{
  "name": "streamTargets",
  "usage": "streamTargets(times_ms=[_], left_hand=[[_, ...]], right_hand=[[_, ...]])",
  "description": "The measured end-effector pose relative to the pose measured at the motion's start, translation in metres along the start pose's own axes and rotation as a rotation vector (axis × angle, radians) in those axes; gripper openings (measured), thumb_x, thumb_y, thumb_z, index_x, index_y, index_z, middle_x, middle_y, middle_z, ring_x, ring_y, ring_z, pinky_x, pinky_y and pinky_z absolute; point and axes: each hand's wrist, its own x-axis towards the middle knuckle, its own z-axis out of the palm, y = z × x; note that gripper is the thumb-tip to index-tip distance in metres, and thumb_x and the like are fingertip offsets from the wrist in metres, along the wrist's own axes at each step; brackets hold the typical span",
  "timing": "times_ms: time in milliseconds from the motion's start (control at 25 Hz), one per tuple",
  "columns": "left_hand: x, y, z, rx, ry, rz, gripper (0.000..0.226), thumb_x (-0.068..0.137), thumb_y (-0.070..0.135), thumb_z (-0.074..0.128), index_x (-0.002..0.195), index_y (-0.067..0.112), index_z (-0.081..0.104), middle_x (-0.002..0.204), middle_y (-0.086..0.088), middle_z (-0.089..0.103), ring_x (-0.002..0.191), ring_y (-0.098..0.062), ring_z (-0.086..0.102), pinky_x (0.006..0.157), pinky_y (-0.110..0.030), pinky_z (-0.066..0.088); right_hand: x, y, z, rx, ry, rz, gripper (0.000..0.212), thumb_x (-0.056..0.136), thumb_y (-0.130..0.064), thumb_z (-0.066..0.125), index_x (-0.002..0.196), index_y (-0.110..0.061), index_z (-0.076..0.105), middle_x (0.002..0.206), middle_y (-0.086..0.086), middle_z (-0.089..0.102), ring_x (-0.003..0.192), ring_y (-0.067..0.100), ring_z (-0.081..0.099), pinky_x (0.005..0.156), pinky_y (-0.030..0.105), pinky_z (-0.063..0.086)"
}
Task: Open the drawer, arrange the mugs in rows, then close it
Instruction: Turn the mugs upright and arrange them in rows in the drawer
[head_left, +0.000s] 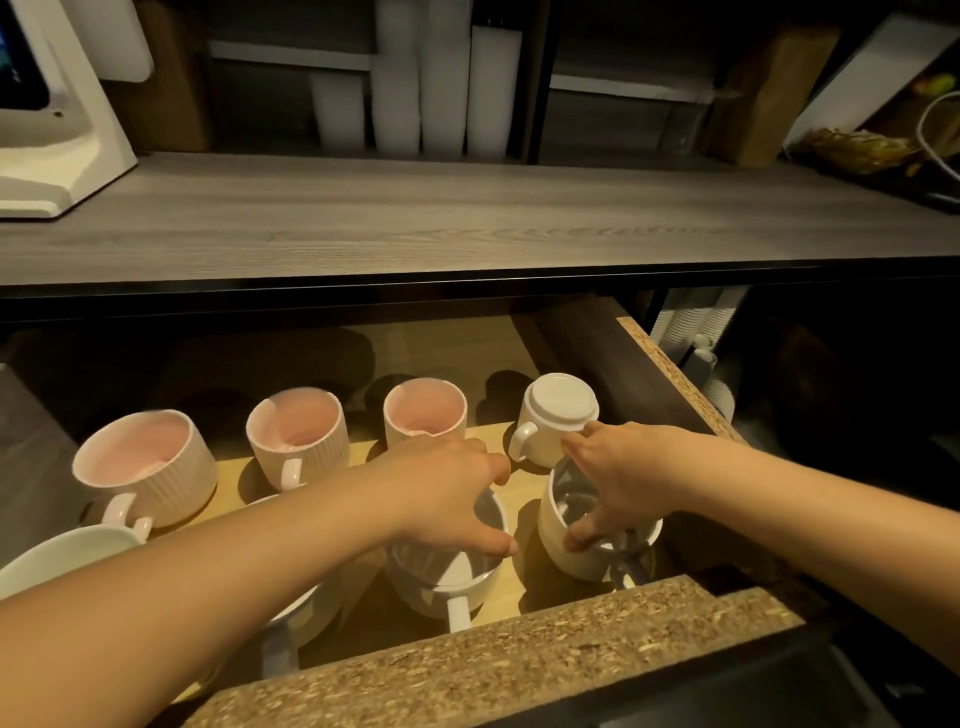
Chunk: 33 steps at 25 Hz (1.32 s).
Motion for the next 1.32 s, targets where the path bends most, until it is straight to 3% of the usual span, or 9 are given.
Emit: streamTargets(times_ms=[120, 200, 320, 520, 680, 800, 960, 1160, 1320], left_hand=[[-0.001, 0.0, 0.0, -0.001, 0.003, -0.003, 0.062, 0.081, 0.058, 0.056, 0.134, 0.029, 0.041, 0.134, 0.004, 0.051, 0.116, -0.016, 0.05, 0.09, -0.029, 0.045], [0.0, 0.0, -0.001, 0.005, 0.04, 0.0, 0.059, 0.083, 0.057, 0.054, 0.133, 0.028, 0.042, 0.133, 0.004, 0.051, 0.115, -0.015, 0.05, 0.091, -0.03, 0.045], [0.002, -0.005, -0.004, -0.007, 0.151, -0.012, 0.051, 0.087, 0.052, 0.05, 0.132, 0.029, 0.043, 0.131, 0.004, 0.05, 0.115, -0.013, 0.047, 0.093, -0.03, 0.043], [0.003, -0.018, -0.009, 0.045, 0.308, -0.06, 0.053, 0.089, 0.049, 0.047, 0.136, 0.027, 0.038, 0.141, 0.003, 0.04, 0.129, -0.015, 0.035, 0.106, -0.033, 0.03], [0.005, -0.03, -0.013, 0.005, 0.371, -0.113, 0.051, 0.09, 0.044, 0.047, 0.136, 0.025, 0.038, 0.141, 0.002, 0.038, 0.125, -0.017, 0.038, 0.1, -0.032, 0.033], [0.007, -0.036, -0.012, -0.001, 0.38, -0.149, 0.048, 0.091, 0.043, 0.046, 0.135, 0.025, 0.039, 0.14, 0.002, 0.039, 0.124, -0.017, 0.038, 0.1, -0.032, 0.034], [0.007, -0.043, -0.009, 0.003, 0.357, -0.17, 0.047, 0.091, 0.043, 0.046, 0.135, 0.026, 0.039, 0.139, 0.003, 0.041, 0.124, -0.016, 0.038, 0.101, -0.033, 0.032], [0.005, -0.047, -0.009, -0.032, 0.358, -0.19, 0.051, 0.091, 0.043, 0.048, 0.137, 0.028, 0.035, 0.142, 0.005, 0.038, 0.128, -0.014, 0.034, 0.105, -0.032, 0.028], [0.004, -0.047, -0.012, -0.034, 0.372, -0.224, 0.061, 0.091, 0.046, 0.048, 0.143, 0.026, 0.024, 0.15, 0.005, 0.029, 0.136, -0.015, 0.027, 0.11, -0.032, 0.023]], right_hand=[[0.001, 0.002, -0.003, 0.015, -0.026, 0.022, 0.077, 0.074, -0.06, 0.062, 0.132, -0.016, 0.041, 0.128, 0.005, 0.056, 0.108, 0.023, 0.059, 0.075, 0.024, 0.045], [0.001, 0.003, -0.011, 0.032, -0.036, 0.044, 0.079, 0.075, -0.065, 0.056, 0.136, -0.019, 0.038, 0.134, 0.006, 0.053, 0.114, 0.025, 0.055, 0.086, 0.03, 0.047], [0.012, 0.008, -0.028, 0.002, 0.144, 0.077, 0.073, 0.081, -0.062, 0.049, 0.139, -0.019, 0.037, 0.138, 0.007, 0.046, 0.116, 0.026, 0.053, 0.094, 0.035, 0.047], [0.06, 0.015, -0.042, 0.107, 0.253, 0.213, 0.054, 0.089, -0.045, 0.05, 0.132, -0.012, 0.046, 0.122, 0.011, 0.056, 0.104, 0.026, 0.058, 0.074, 0.028, 0.046], [0.08, 0.02, -0.039, 0.212, 0.204, 0.332, 0.061, 0.087, -0.055, 0.047, 0.128, -0.01, 0.05, 0.12, 0.01, 0.061, 0.101, 0.025, 0.061, 0.072, 0.027, 0.047], [0.089, 0.02, -0.03, 0.253, 0.263, 0.365, 0.067, 0.08, -0.062, 0.052, 0.124, -0.012, 0.054, 0.111, 0.009, 0.062, 0.086, 0.022, 0.059, 0.066, 0.027, 0.049], [0.096, 0.02, -0.019, 0.25, 0.323, 0.326, 0.059, 0.076, -0.059, 0.061, 0.113, -0.015, 0.062, 0.091, 0.003, 0.062, 0.078, 0.018, 0.06, 0.063, 0.025, 0.049], [0.081, 0.022, -0.027, 0.264, 0.379, 0.179, 0.065, 0.072, -0.051, 0.07, 0.123, -0.015, 0.055, 0.105, 0.005, 0.065, 0.087, 0.019, 0.063, 0.069, 0.024, 0.055], [0.051, 0.009, -0.046, 0.316, 0.398, 0.022, 0.07, 0.071, -0.046, 0.072, 0.129, -0.02, 0.046, 0.114, 0.004, 0.062, 0.087, 0.015, 0.058, 0.066, 0.02, 0.051]])
